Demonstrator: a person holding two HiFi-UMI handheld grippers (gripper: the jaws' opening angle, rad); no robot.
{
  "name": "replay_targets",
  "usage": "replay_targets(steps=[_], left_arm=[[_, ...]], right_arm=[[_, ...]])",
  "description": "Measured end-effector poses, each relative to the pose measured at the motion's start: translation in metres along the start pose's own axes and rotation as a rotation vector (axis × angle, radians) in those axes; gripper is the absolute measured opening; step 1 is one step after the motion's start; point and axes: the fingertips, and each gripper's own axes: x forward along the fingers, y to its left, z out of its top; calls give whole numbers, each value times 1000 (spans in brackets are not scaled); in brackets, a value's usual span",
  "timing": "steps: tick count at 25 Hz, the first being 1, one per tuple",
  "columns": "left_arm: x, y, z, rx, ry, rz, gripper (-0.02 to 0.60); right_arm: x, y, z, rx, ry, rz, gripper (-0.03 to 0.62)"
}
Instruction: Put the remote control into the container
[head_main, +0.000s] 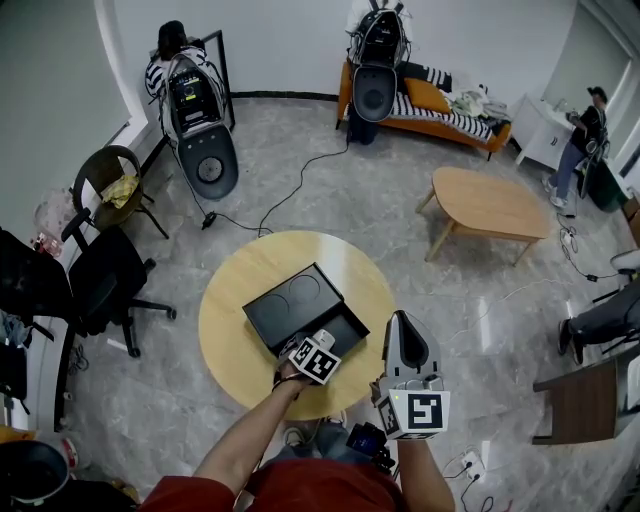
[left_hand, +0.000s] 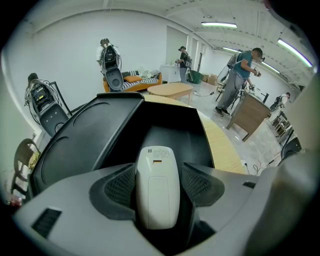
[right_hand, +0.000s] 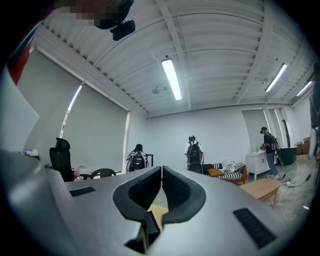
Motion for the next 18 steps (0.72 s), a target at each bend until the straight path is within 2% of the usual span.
replay_targets(steps=[6, 18], left_arm=[[-7, -6, 7, -37, -36, -25, 276], [-38, 6, 15, -122, -146, -25, 276]], right_arm=[[-3, -3, 1, -1, -3, 2, 23], [-3, 8, 0, 5, -10, 17, 23]])
